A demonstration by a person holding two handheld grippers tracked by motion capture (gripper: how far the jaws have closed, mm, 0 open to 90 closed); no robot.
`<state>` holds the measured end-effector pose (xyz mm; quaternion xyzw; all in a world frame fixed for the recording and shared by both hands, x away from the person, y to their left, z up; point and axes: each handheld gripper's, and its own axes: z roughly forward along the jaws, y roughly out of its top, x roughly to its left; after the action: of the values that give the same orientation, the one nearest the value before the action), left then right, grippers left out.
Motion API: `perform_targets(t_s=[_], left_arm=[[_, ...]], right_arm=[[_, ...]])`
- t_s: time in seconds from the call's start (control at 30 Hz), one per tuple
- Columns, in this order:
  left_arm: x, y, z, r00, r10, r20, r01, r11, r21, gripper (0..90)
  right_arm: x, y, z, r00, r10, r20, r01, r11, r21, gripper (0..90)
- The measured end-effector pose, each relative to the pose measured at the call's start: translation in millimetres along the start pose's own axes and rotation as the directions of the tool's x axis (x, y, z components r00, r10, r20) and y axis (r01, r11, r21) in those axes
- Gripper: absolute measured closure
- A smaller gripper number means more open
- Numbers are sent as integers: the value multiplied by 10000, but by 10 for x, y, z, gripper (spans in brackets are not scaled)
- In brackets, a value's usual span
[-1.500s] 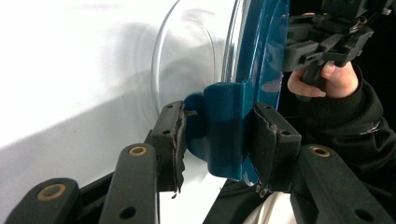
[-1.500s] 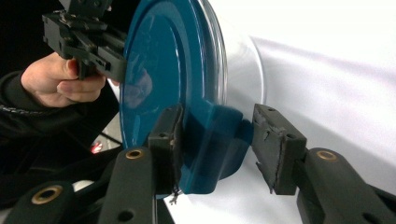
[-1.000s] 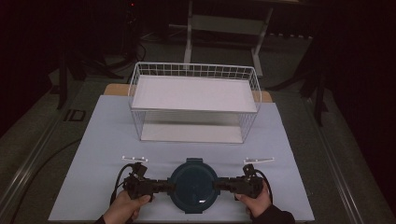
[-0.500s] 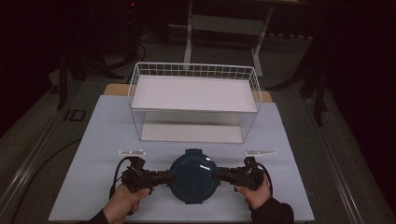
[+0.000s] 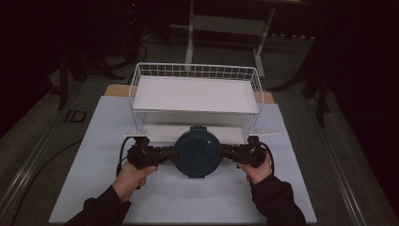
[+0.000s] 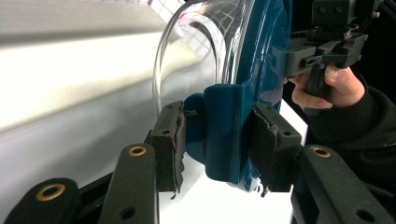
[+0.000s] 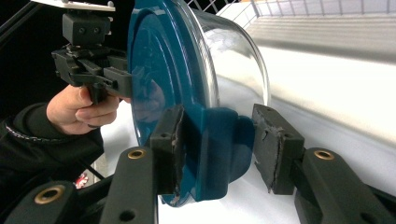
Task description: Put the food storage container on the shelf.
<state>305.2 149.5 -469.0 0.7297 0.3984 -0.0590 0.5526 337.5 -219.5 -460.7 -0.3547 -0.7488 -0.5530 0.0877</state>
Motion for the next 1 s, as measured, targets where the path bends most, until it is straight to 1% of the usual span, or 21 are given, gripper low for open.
perform_targets(t_s=[0.07, 0.1, 0.13, 0.17, 0.2, 0.23, 0.33, 0.37, 0.4, 0.43, 0.47, 0.53, 0.57, 0.63, 0.67, 0.7, 0.83, 1.0], left_arm=[[58, 40, 39, 9999, 116, 2, -116, 9999, -105, 571], [85, 51, 55, 10000, 83, 36, -83, 9999, -136, 571], [85, 51, 55, 10000, 83, 36, -83, 9999, -136, 571], [171, 83, 99, 9998, 196, 76, -195, 9997, -163, 571], [205, 97, 118, 9998, 174, 82, -173, 9997, -167, 571], [232, 101, 137, 9997, 221, 51, -219, 9994, -250, 571], [335, 112, 213, 9998, 101, 155, -95, 9992, -377, 570], [370, 118, 237, 9998, 46, 208, -39, 9994, -352, 570], [392, 121, 259, 9998, -38, 195, 46, 9990, -444, 570], [415, 123, 276, 9997, -4, 235, 17, 9985, -547, 570], [439, 132, 292, 9998, 23, 208, -11, 9983, -577, 569], [458, 141, 306, 9998, -39, 176, 49, 9981, -612, 568], [506, 150, 338, 9999, -89, 127, 97, 9979, -636, 568], [552, 146, 370, 9998, -106, 163, 115, 9981, -612, 568], [572, 139, 389, 9998, -158, 103, 164, 9981, -587, 568], [610, 133, 407, 9996, -262, 123, 269, 9982, -527, 568], [695, 113, 428, 9994, -339, 26, 340, 9980, -533, 567], [755, 107, 442, 9992, -329, -235, 318, 9984, -478, 566]], right_arm=[[-27, 15, 7, 10000, -22, 2, 22, 10000, 5, 554], [-68, 33, 21, 10000, -42, 6, 42, 10000, -43, 554], [-68, 33, 21, 10000, -42, 6, 42, 10000, -43, 554], [-91, 43, 27, 10000, -38, 16, 38, 10000, -83, 554], [-156, 71, 59, 9999, -90, 109, 92, 9999, -121, 555], [-183, 81, 74, 9998, -111, 143, 112, 9999, -78, 554], [-261, 107, 104, 9995, -98, 308, 101, 9999, -90, 553], [-290, 115, 108, 9994, -61, 349, 67, 9999, -155, 554], [-338, 136, 122, 9990, -33, 448, 42, 9998, -209, 554], [-338, 136, 122, 9990, -33, 448, 42, 9998, -209, 554], [-365, 141, 124, 9991, -11, 429, 25, 9995, -323, 554], [-381, 146, 133, 9988, -50, 484, 65, 9995, -320, 554], [-403, 147, 146, 9986, -3, 536, 23, 9993, -362, 553], [-496, 143, 188, 9980, 85, 621, -59, 9991, -413, 553], [-496, 143, 188, 9980, 85, 621, -59, 9991, -413, 553], [-541, 136, 225, 9971, 43, 766, -17, 9994, -341, 553], [-586, 122, 276, 9962, 207, 840, -184, 9994, -285, 552], [-634, 111, 358, 9951, 155, 980, -131, 9996, -254, 550]])
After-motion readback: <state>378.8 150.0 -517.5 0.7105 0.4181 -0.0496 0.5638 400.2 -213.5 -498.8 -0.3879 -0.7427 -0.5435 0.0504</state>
